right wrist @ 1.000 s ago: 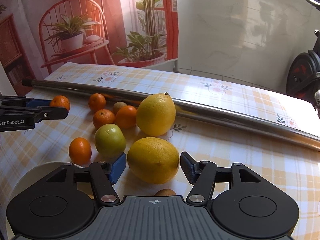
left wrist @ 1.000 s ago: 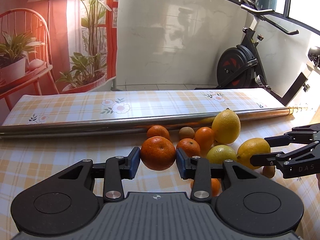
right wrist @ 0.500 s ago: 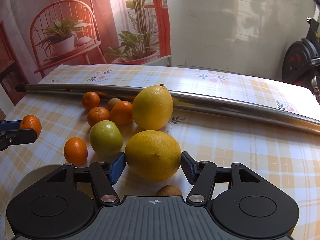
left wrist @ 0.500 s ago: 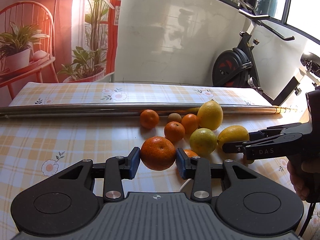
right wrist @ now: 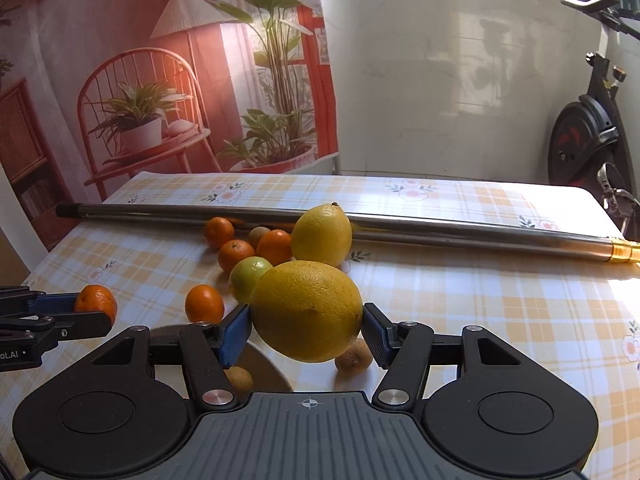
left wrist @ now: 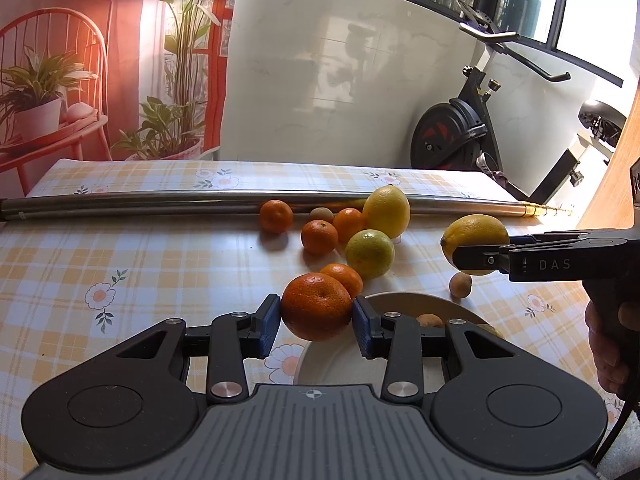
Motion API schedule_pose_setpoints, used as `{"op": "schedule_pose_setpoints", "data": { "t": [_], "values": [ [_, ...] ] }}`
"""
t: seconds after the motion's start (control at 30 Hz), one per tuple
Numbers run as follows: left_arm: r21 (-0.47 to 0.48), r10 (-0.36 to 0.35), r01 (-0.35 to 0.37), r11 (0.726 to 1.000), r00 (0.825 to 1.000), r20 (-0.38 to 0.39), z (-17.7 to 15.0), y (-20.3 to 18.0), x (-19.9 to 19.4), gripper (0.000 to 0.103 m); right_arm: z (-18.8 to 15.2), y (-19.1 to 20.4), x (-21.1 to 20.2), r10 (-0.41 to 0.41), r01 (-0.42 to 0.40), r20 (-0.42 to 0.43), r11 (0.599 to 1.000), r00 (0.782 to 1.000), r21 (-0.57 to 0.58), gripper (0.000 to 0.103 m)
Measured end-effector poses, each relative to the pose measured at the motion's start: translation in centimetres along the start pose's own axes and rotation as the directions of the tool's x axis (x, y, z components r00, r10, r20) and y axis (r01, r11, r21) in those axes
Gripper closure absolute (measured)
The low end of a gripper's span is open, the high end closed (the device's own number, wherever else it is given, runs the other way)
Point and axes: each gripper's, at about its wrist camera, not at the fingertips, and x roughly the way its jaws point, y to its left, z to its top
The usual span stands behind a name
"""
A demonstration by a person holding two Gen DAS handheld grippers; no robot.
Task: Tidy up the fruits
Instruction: 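Carry the mandarin and the large lemon over the plate with both tools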
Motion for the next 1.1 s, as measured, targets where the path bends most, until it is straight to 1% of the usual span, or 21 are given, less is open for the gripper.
{"op": "schedule_pose_setpoints", "data": {
  "t": [0.1,0.33,0.5,0.6,0.8,1.0,1.1],
  "values": [
    [-0.004,-0.006,0.006,1.0,1.0,0.001,-0.8,-0.3,-0.6,0.062,-0.9,0.8,-1.7,0.005,-0.005,0.013,1.0,1.0,-0.014,0.047],
    [-0.004,-0.023,0.024,1.0,1.0,0.005,-2.4,-1.1,-2.1,0.062,-3.4,2.7,-4.9,0.009,-0.009,0.02,1.0,1.0,-0.008,0.047],
    [0.014,-0.017,0.017,1.0,1.0,0.021,-3.0,-1.8,-3.4,0.062,-4.9,4.1,-7.1,0.024,-0.024,0.01,1.0,1.0,-0.006,0.047],
    [0.023,-0.016,0.015,1.0,0.999,0.037,-3.3,-2.3,-4.4,0.062,-5.6,4.8,-8.0,0.046,-0.046,-0.015,0.999,0.999,-0.006,0.047],
    [0.026,-0.017,0.016,1.0,0.999,0.052,-3.5,-2.6,-4.9,0.062,-6.8,6.2,-8.0,0.071,-0.075,-0.081,0.996,0.994,-0.049,0.047],
    [0.028,-0.022,0.021,0.999,0.999,0.039,-3.9,-2.4,-4.1,0.062,-7.5,6.6,-6.1,0.061,-0.069,-0.162,0.996,0.985,-0.049,0.047],
    [0.021,-0.027,0.026,0.999,0.999,0.031,-4.0,-2.2,-3.8,0.062,-7.7,6.5,-5.5,0.059,-0.068,-0.165,0.996,0.985,-0.049,0.047]
  ]
}}
